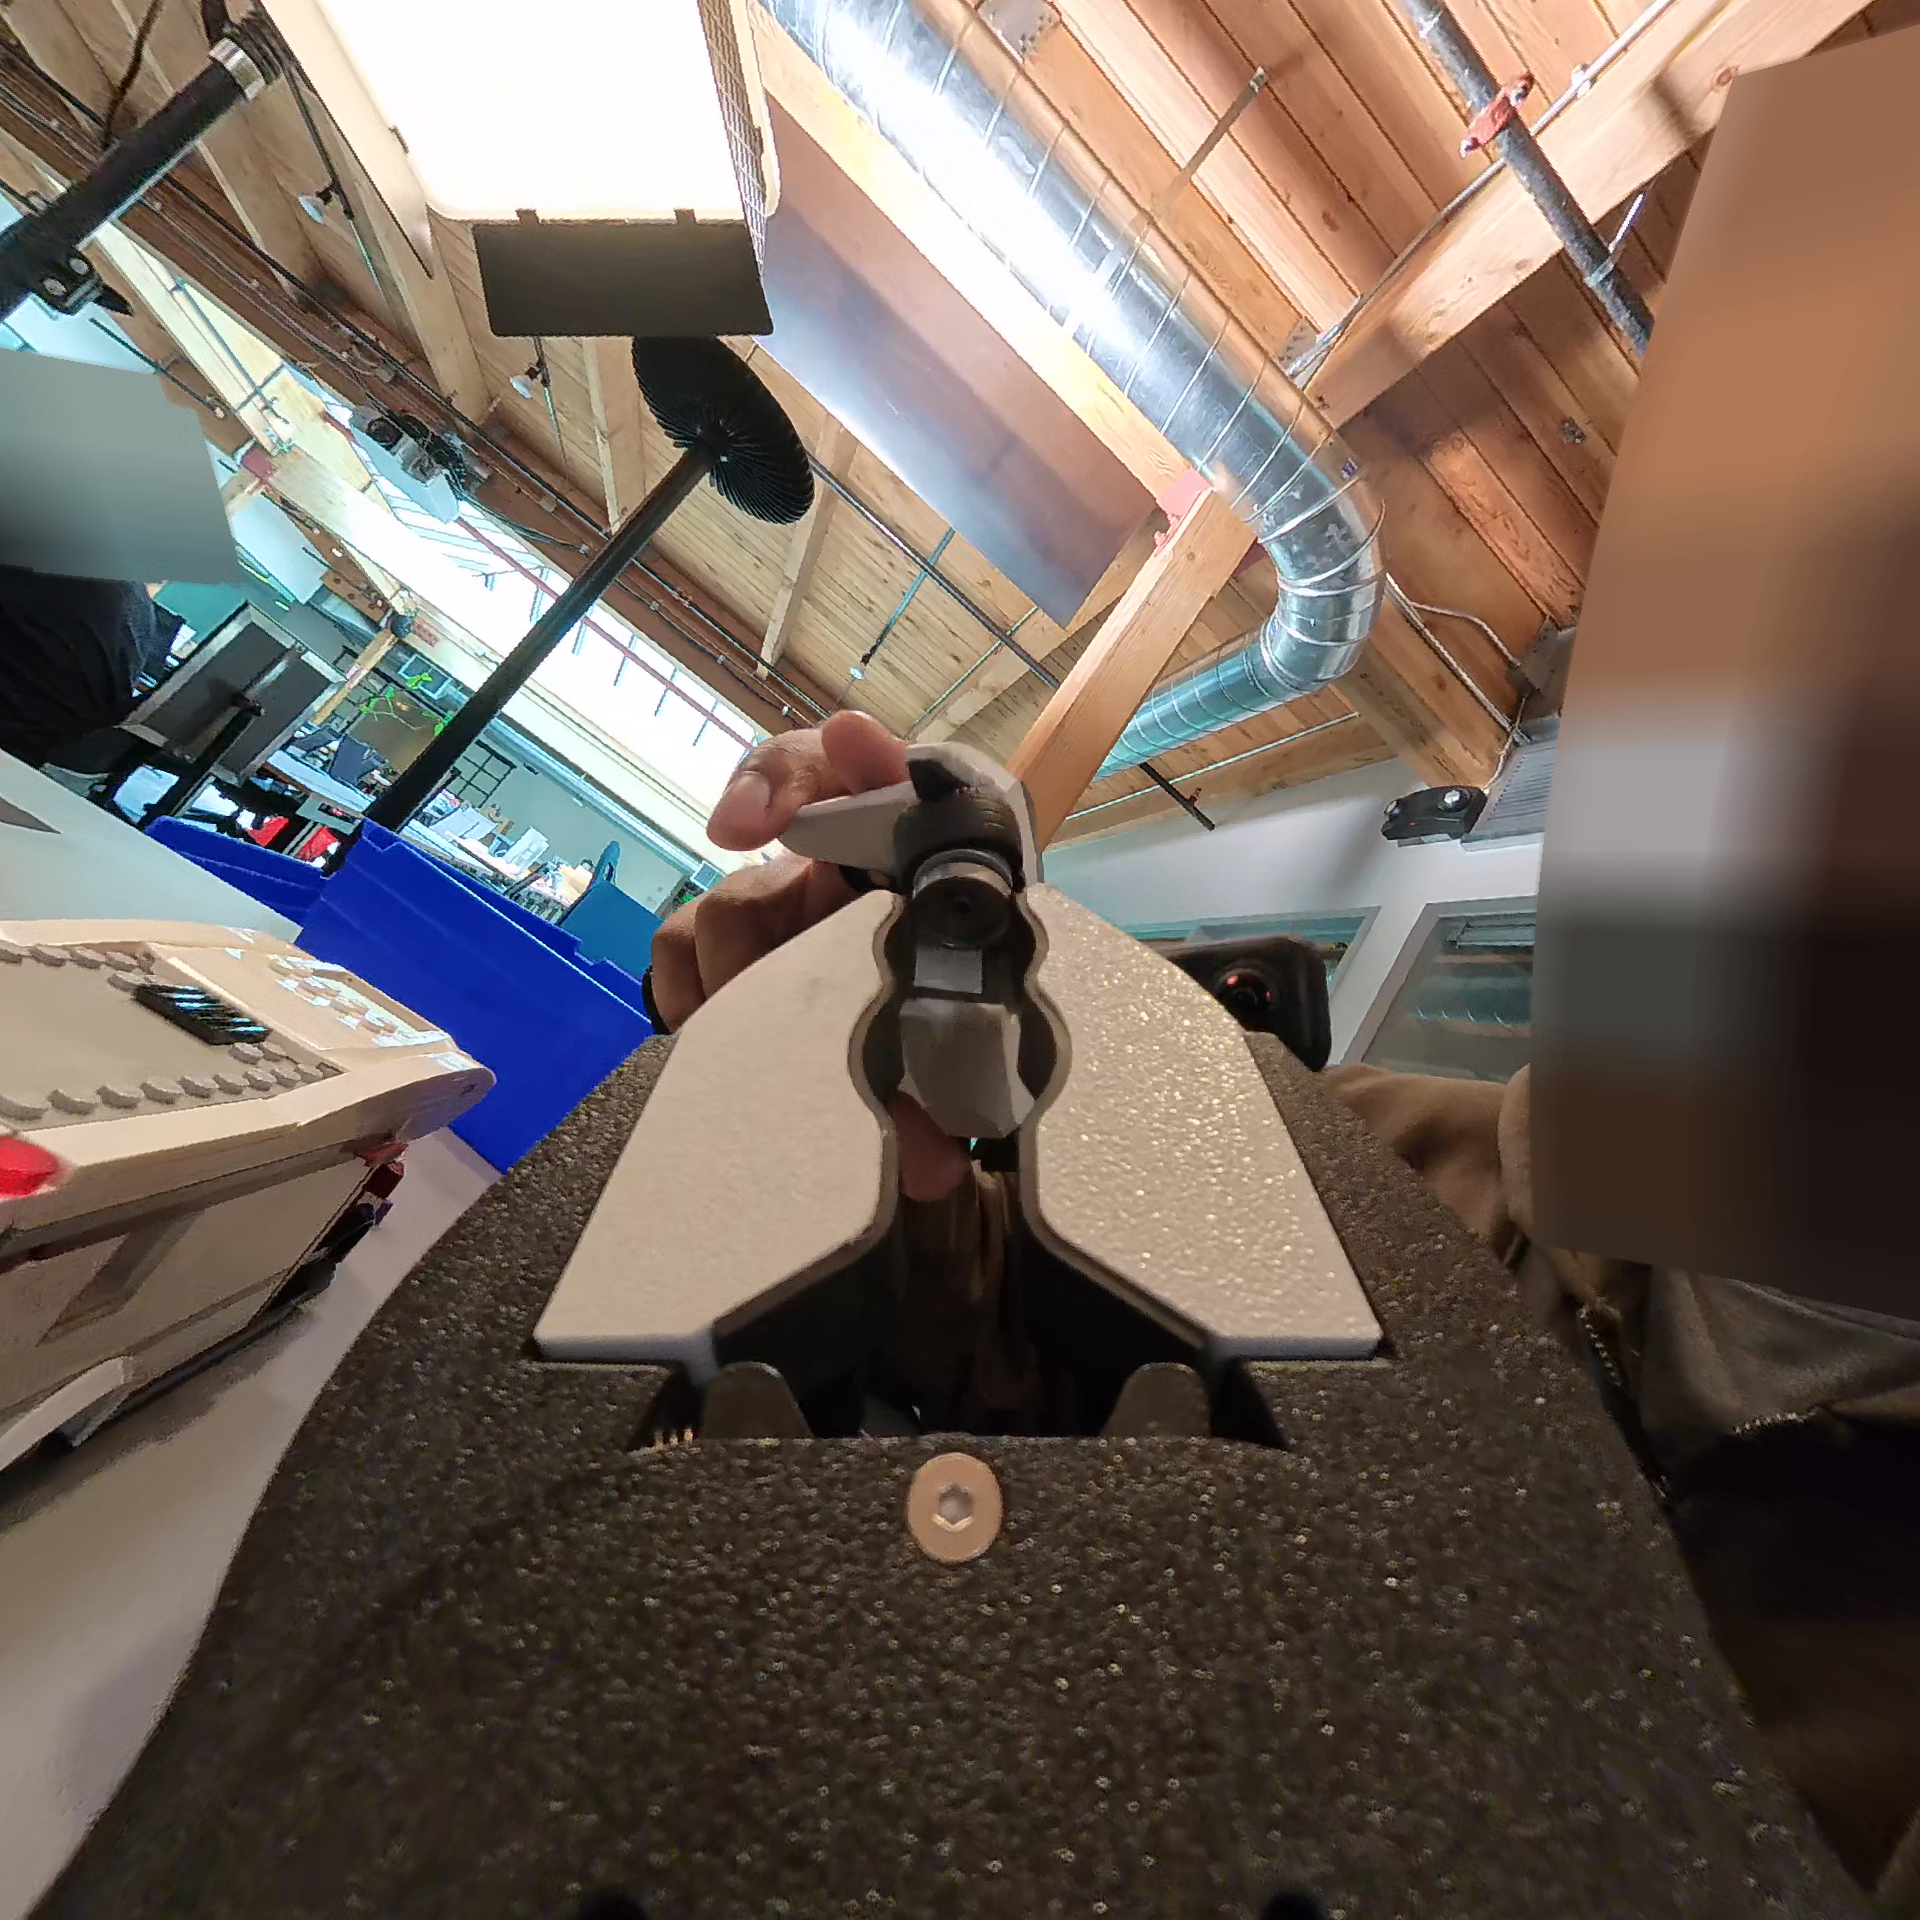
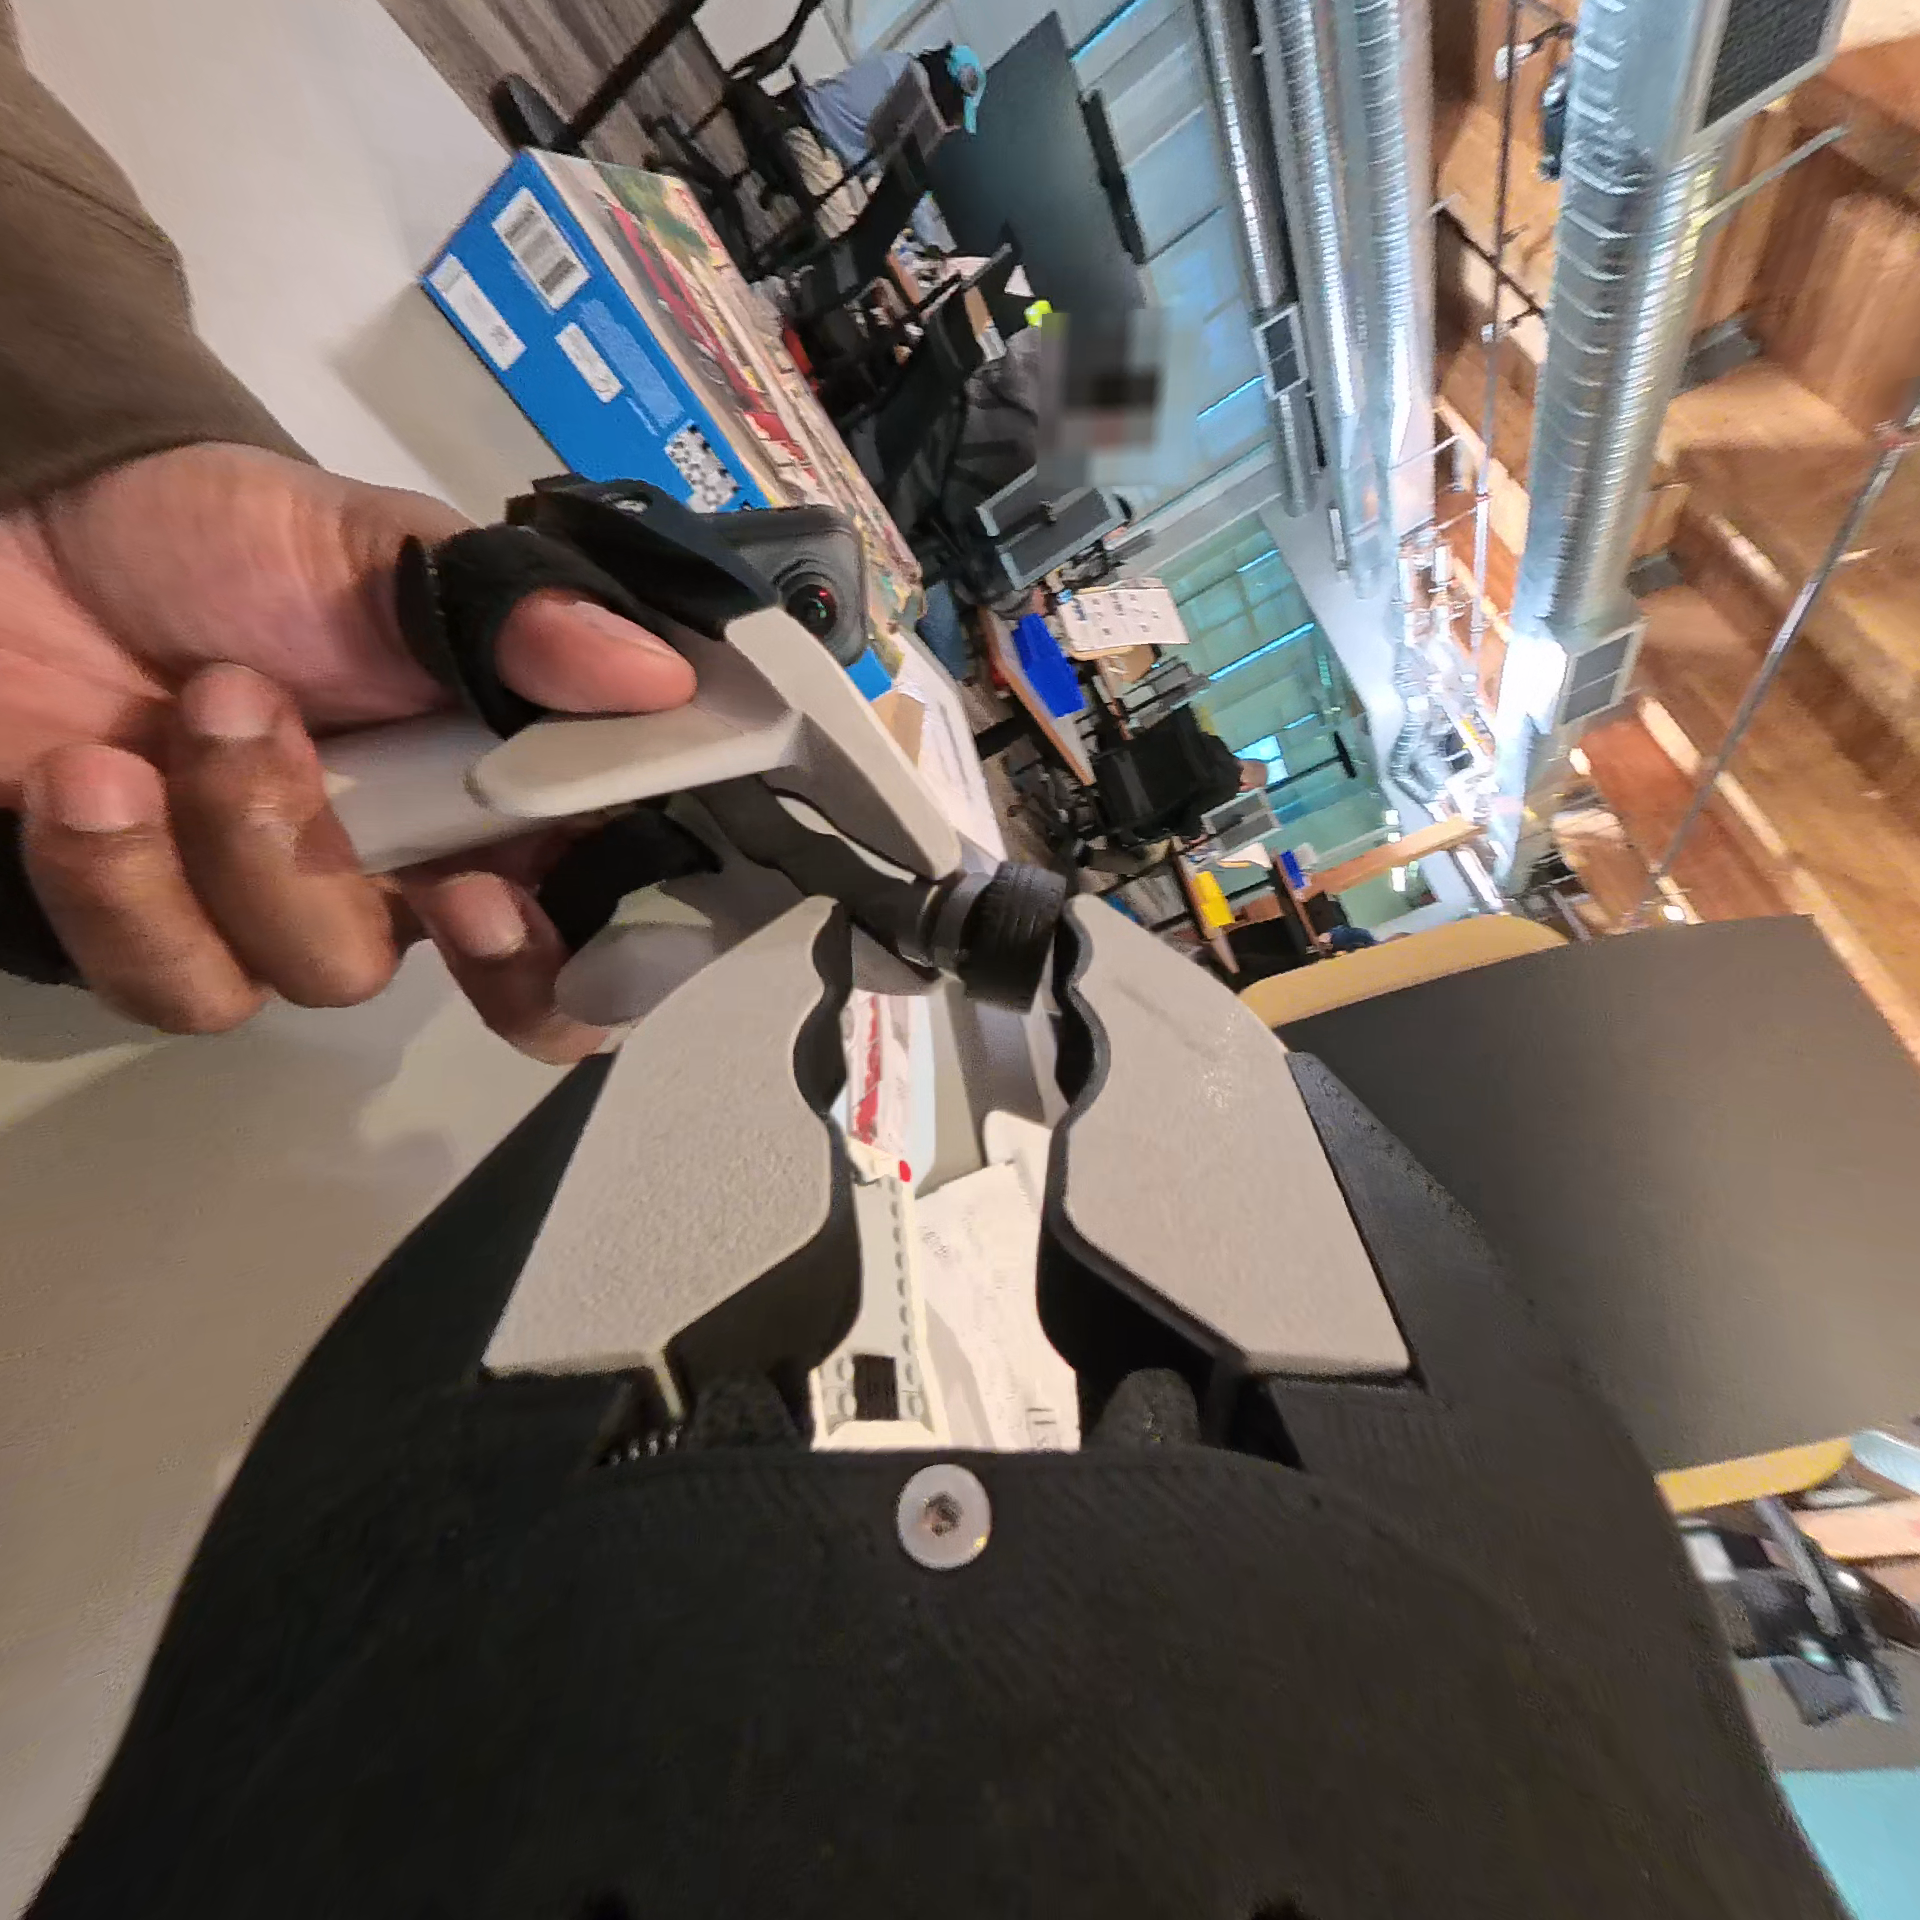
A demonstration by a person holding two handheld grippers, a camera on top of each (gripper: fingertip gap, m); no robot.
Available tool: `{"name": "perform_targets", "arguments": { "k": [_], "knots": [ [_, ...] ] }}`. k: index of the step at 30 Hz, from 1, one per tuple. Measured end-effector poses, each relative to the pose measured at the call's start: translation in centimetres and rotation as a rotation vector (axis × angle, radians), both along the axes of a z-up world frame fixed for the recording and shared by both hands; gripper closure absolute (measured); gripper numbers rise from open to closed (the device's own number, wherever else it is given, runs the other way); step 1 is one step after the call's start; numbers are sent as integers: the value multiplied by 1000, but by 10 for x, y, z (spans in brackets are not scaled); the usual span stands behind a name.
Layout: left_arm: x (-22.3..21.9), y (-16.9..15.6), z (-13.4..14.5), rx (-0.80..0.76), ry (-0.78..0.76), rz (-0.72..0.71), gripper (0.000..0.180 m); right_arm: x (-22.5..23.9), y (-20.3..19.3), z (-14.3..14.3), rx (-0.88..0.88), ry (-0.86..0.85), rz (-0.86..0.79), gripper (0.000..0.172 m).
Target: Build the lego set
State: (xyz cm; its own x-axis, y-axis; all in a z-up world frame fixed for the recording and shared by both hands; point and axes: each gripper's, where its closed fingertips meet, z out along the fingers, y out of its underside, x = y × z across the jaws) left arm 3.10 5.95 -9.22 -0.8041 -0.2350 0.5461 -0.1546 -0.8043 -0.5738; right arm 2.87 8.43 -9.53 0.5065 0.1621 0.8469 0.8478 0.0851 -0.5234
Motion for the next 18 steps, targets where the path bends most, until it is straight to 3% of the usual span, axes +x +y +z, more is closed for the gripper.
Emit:
{"name": "perform_targets", "arguments": {
  "k": [6, 18],
  "knots": [
    [2, 6, -1, -29, 14, 34, 163, 1, 4, 0, 84, -51, -45, 134],
    [9, 5, -10, -8, 65, 44, 162, 6, 4, -10, -15, 7, -17, 144]
  ]
}}
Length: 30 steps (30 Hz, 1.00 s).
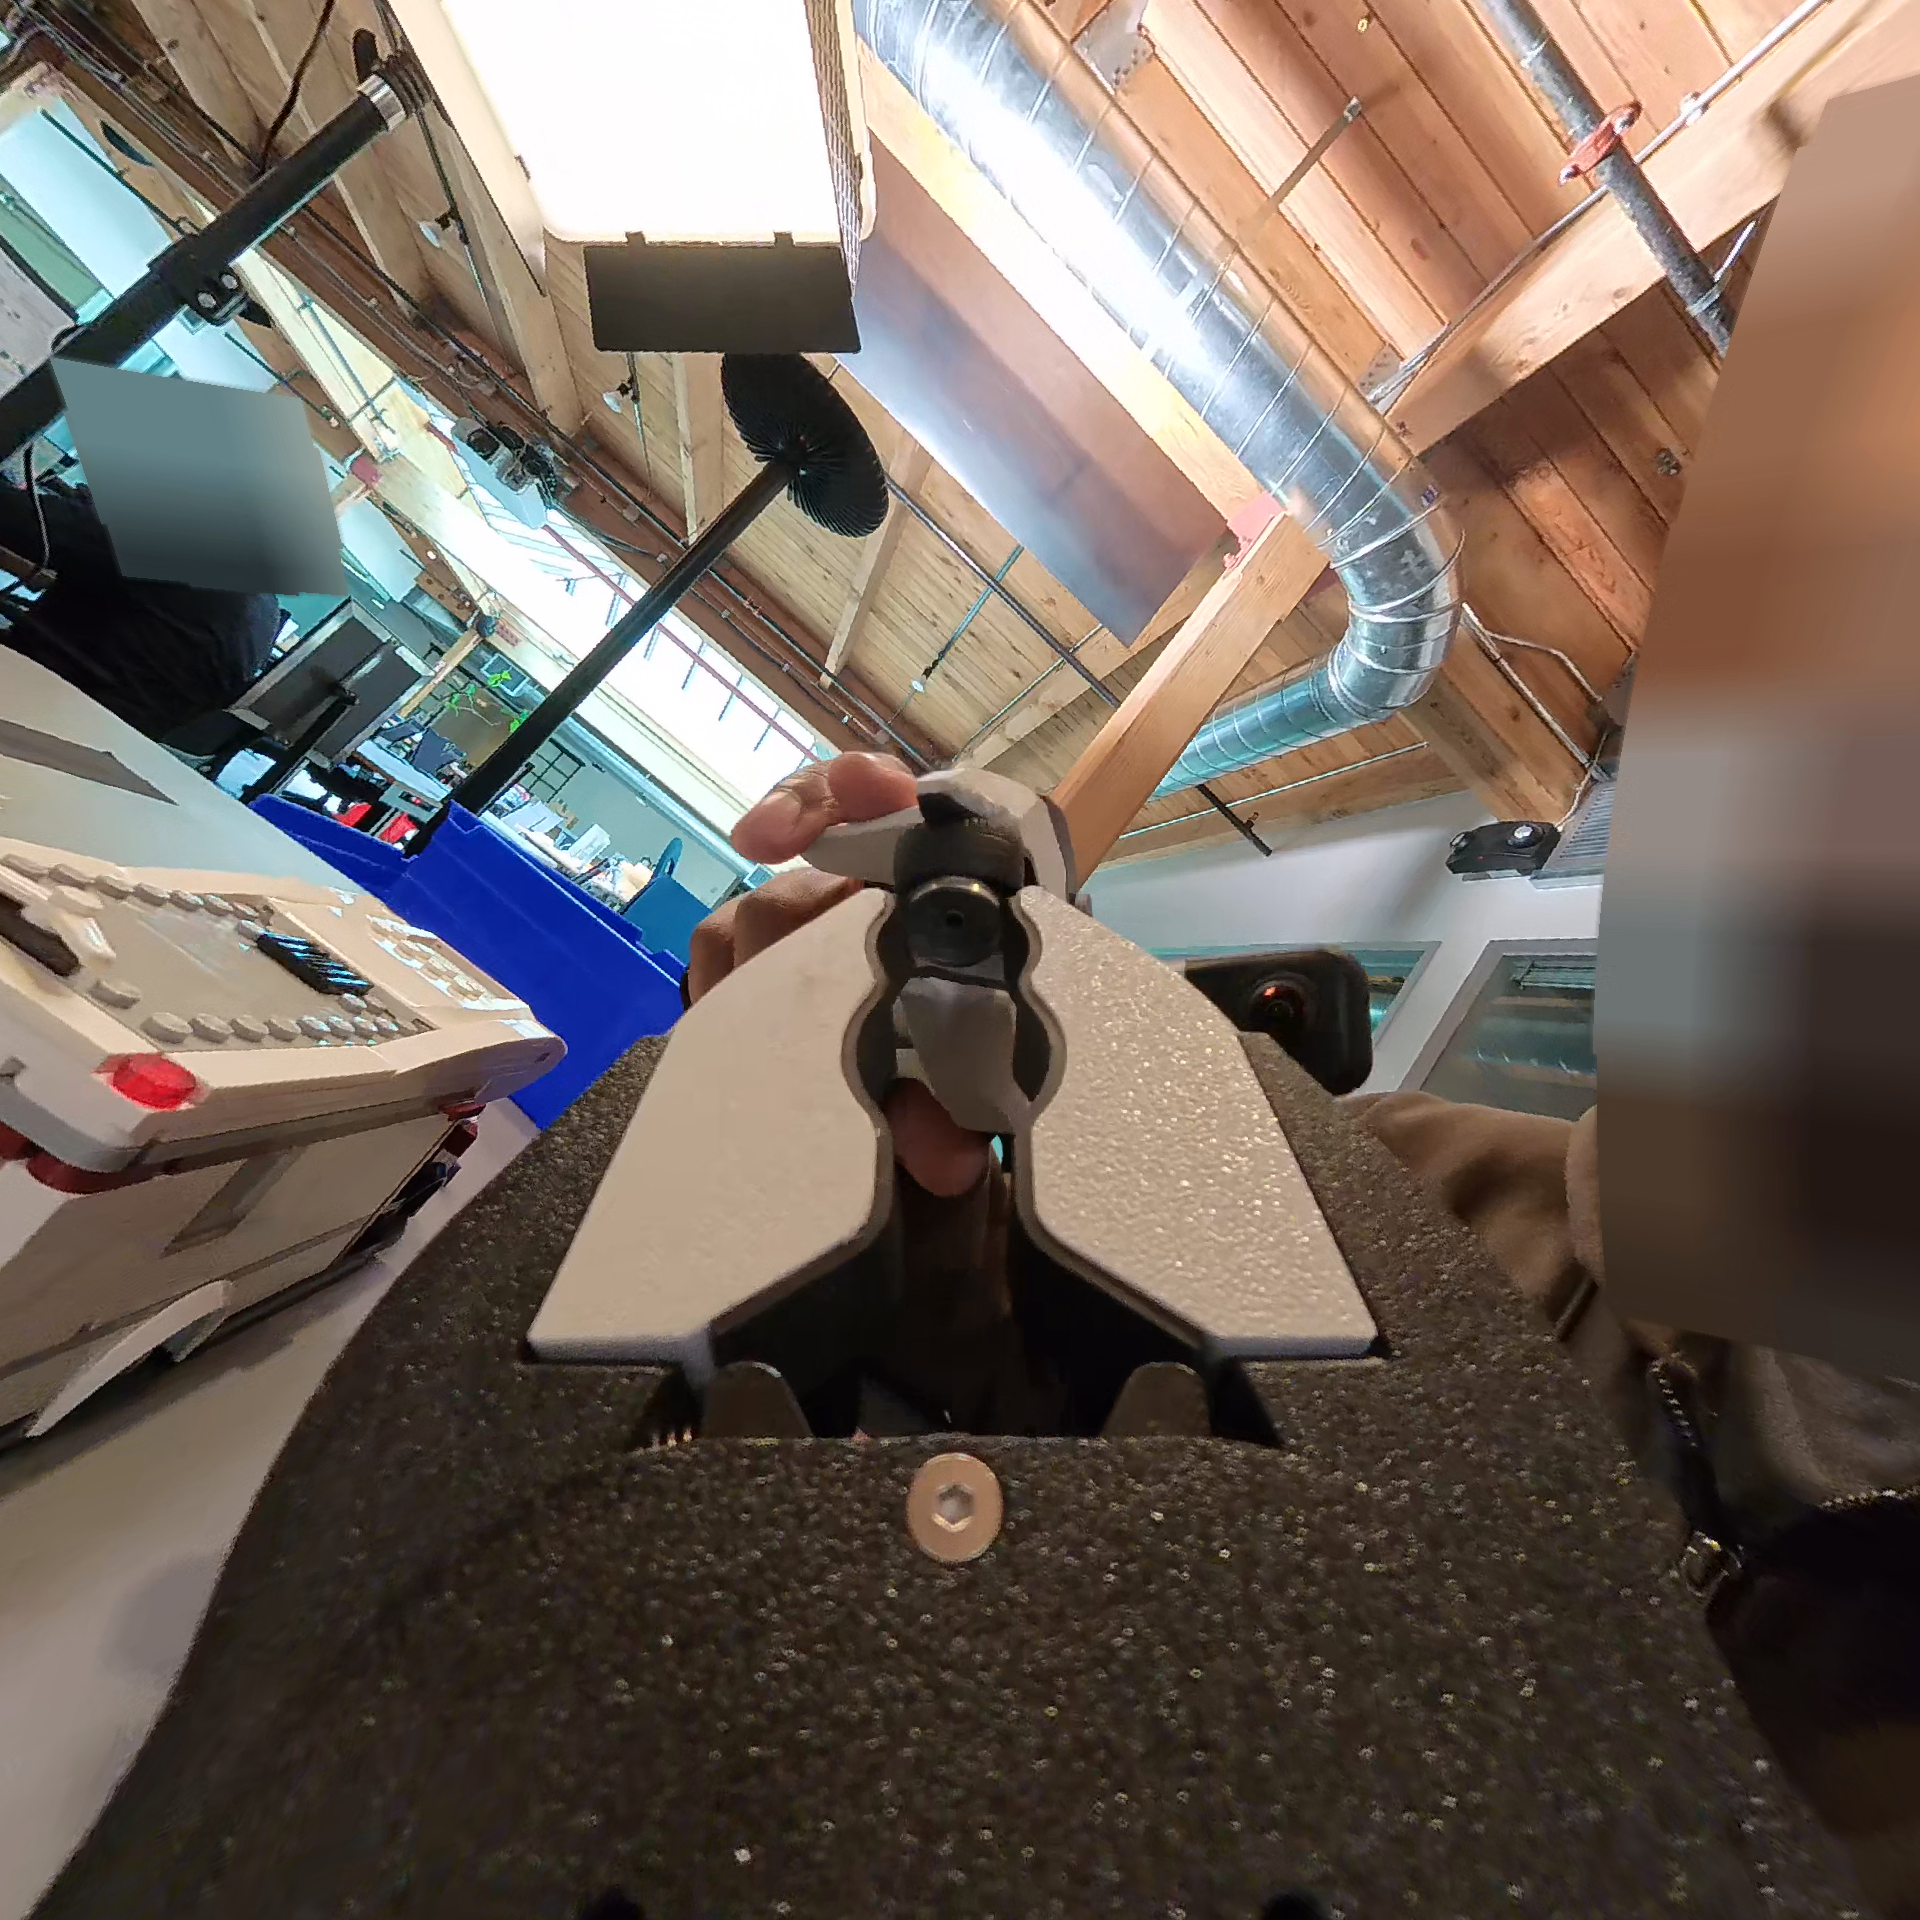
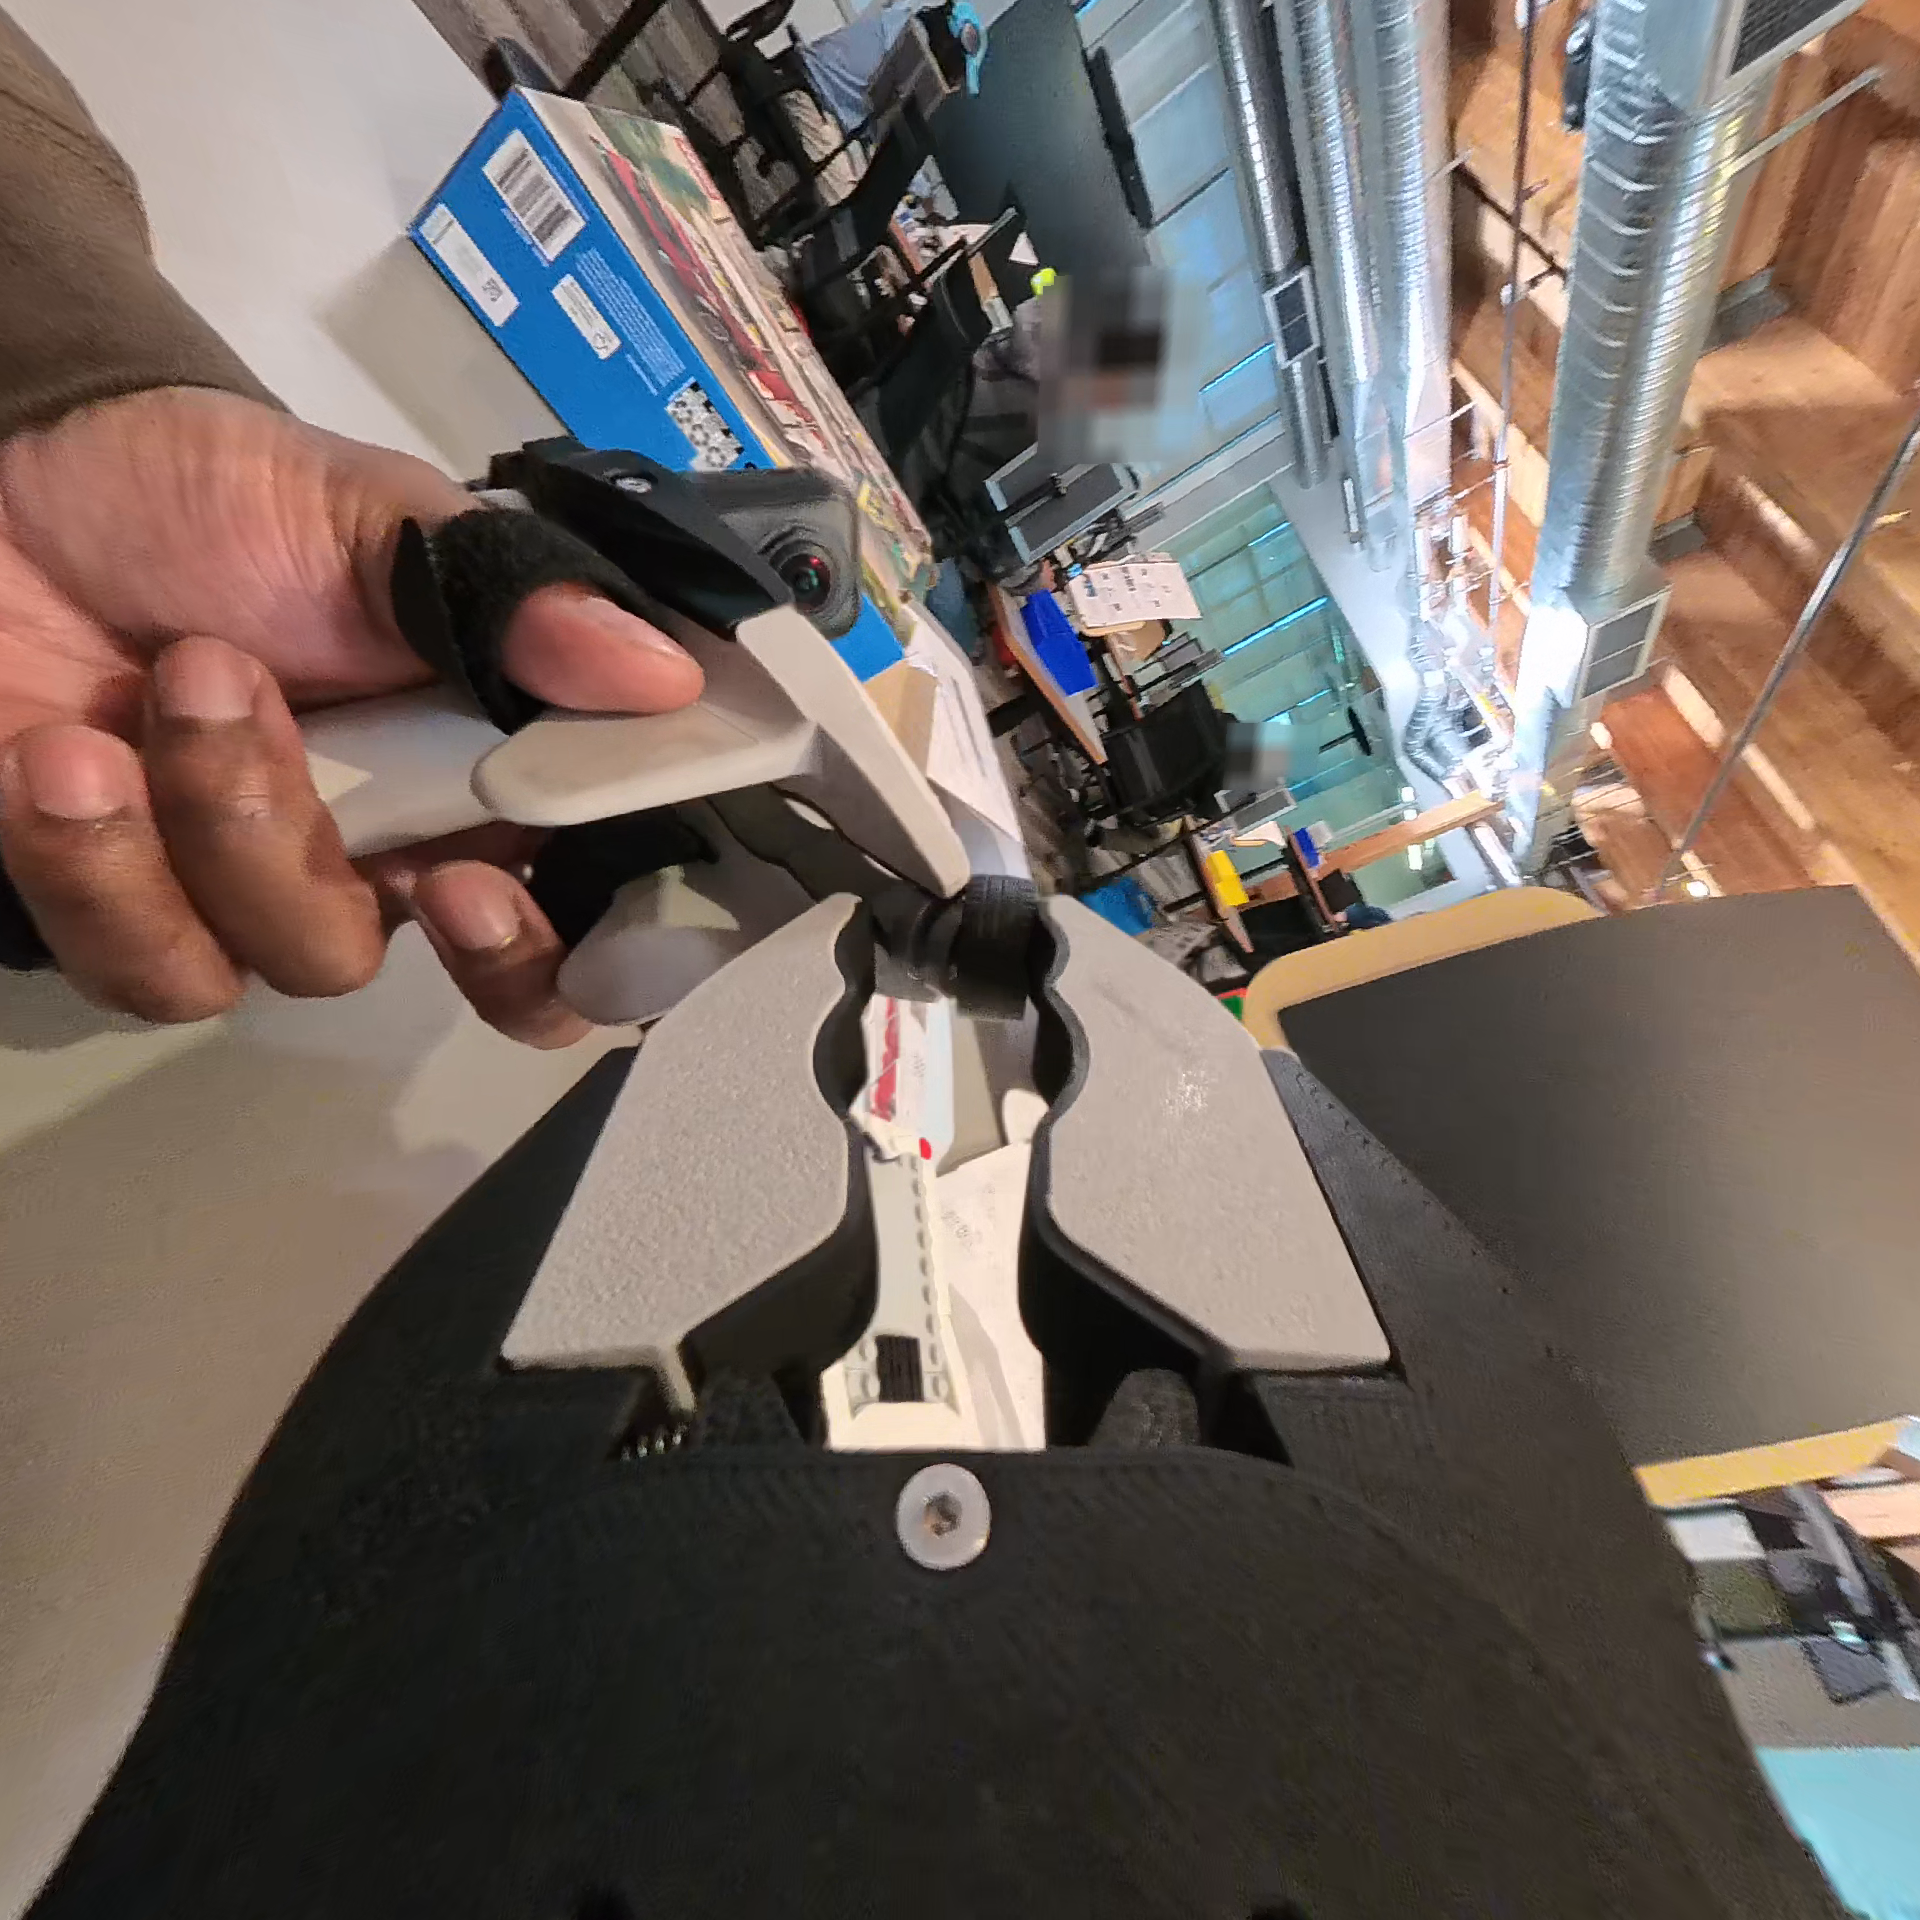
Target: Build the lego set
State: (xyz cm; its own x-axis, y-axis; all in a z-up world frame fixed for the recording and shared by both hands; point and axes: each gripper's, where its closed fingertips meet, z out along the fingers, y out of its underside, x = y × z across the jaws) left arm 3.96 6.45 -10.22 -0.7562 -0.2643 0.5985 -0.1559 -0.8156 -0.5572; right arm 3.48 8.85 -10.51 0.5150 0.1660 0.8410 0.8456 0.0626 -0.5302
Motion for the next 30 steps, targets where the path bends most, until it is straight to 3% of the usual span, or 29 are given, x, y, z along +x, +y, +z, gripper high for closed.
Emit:
{"name": "perform_targets", "arguments": {
  "k": [5, 12, 21, 25, 30],
  "knots": [
    [-1, -5, 2, 34, -7, -11, 162, -1, -5, 1, -58, 33, 41, 146],
    [-1, 2, 2, -19, 0, -7, 162, 1, -3, 2, 31, -70, -4, 143],
    [-3, 4, 6, -21, -20, -4, 162, 4, -5, 5, 46, -77, -8, 149],
    [-1, 4, 5, 169, -24, 63, 162, 8, -8, 2, -36, -50, 14, 150],
    [-7, 4, 6, 600, -148, 220, 148, 8, -16, -7, -167, 6, 67, 151]
  ]
}}
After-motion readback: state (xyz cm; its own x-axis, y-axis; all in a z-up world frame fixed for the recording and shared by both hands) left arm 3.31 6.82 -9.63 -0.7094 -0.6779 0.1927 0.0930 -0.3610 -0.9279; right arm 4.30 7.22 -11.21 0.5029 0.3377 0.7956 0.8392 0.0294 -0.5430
